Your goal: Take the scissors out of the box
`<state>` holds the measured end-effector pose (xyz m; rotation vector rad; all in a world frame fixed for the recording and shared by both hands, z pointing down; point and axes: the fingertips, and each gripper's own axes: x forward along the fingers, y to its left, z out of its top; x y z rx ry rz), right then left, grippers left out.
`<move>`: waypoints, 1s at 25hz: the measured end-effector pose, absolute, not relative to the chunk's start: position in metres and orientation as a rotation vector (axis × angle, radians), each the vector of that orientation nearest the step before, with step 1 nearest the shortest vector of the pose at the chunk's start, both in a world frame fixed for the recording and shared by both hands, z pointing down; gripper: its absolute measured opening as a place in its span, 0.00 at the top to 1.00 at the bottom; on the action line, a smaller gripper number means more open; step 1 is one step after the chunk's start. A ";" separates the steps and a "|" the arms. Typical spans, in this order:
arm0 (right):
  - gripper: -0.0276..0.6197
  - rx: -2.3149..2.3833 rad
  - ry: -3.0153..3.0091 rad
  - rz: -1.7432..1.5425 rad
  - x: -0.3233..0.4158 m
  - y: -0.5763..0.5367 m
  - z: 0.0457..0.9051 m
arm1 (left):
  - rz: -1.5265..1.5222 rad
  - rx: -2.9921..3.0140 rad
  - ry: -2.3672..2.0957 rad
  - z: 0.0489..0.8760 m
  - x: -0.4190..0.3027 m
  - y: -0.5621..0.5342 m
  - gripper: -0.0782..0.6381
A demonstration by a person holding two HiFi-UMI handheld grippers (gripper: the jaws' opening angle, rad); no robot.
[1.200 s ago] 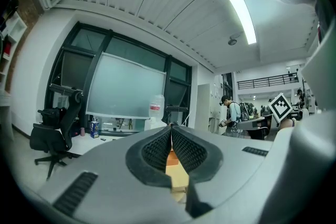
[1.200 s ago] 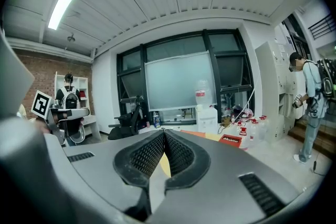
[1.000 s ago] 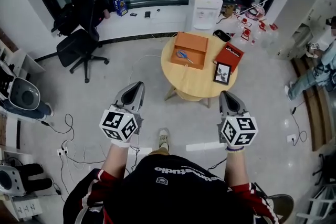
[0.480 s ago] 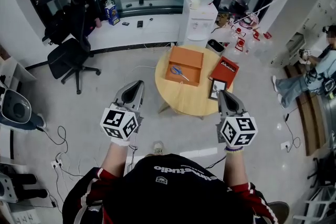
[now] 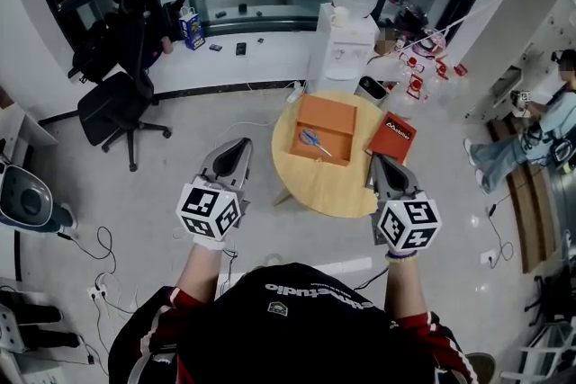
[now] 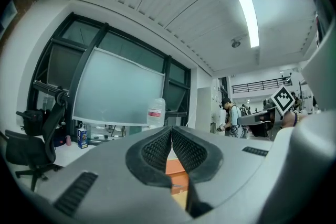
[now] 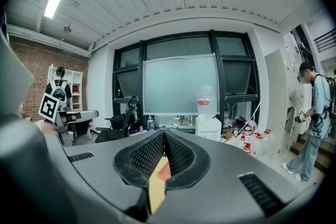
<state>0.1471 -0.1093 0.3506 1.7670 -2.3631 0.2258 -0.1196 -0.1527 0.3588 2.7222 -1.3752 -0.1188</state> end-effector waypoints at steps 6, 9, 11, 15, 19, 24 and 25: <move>0.91 1.756 -2.360 0.257 0.126 -0.133 0.357 | -0.139 2.700 -1.370 0.367 -0.143 -0.181 0.86; 0.91 1.755 -2.346 0.262 0.120 -0.138 0.364 | -0.137 2.691 -1.367 0.374 -0.150 -0.191 0.86; 0.91 1.756 -2.338 0.268 0.120 -0.138 0.368 | -0.129 2.691 -1.358 0.378 -0.150 -0.193 0.86; 0.91 1.770 -2.324 0.283 0.125 -0.140 0.371 | -0.128 2.699 -1.338 0.378 -0.144 -0.198 0.86; 0.91 1.777 -2.325 0.286 0.127 -0.149 0.371 | -0.136 2.711 -1.322 0.375 -0.138 -0.205 0.86; 0.91 1.753 -2.353 0.277 0.129 -0.164 0.371 | -0.146 2.691 -1.353 0.378 -0.138 -0.212 0.86; 0.91 1.748 -2.361 0.278 0.130 -0.169 0.372 | -0.149 2.687 -1.362 0.378 -0.138 -0.214 0.86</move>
